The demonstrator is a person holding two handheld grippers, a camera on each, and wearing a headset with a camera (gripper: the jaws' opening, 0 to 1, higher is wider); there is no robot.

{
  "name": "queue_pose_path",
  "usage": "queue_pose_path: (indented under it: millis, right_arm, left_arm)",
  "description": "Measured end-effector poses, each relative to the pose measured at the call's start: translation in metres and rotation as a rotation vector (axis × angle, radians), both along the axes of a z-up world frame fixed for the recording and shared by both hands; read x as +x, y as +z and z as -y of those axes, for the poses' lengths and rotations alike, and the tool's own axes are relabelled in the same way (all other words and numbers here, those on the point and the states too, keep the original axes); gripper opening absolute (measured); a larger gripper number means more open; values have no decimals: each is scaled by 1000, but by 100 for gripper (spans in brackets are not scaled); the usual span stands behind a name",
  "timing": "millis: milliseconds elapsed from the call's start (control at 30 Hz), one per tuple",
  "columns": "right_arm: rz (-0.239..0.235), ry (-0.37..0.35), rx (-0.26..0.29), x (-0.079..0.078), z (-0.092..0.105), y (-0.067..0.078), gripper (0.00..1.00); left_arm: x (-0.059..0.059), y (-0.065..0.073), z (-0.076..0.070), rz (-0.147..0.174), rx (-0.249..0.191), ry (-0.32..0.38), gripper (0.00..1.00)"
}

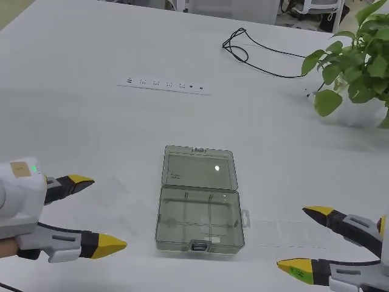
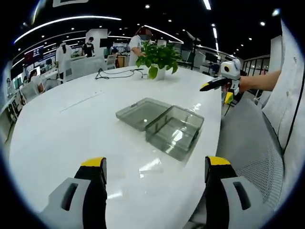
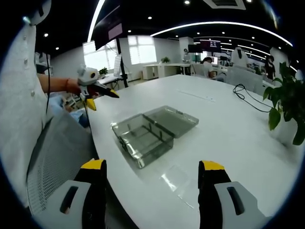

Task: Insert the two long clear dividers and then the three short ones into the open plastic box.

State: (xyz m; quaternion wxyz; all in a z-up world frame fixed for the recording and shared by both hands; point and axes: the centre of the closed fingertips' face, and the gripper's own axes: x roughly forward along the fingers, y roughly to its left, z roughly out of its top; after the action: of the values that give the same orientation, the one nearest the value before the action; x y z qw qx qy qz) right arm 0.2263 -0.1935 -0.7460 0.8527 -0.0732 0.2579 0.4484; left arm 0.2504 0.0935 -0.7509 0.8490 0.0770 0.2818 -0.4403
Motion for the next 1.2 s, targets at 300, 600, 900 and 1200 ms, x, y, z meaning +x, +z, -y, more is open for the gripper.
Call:
queue_pose_path:
  millis: [300, 600, 900, 1200]
  right_arm:
    - [-5, -16, 6, -2, 2, 1, 78]
    - [-3, -26, 21, -1, 1, 2, 78]
    - [-3, -37, 35, 2, 2, 2, 78]
    - [-6, -51, 44, 3, 3, 2, 77]
  left_arm:
    - [16, -16, -19, -60, 77, 39, 76]
    - [26, -30, -28, -124, 153, 47, 67]
    - [34, -50, -42, -212, 242, 84, 56]
    - [38, -69, -49, -269, 340, 81, 50]
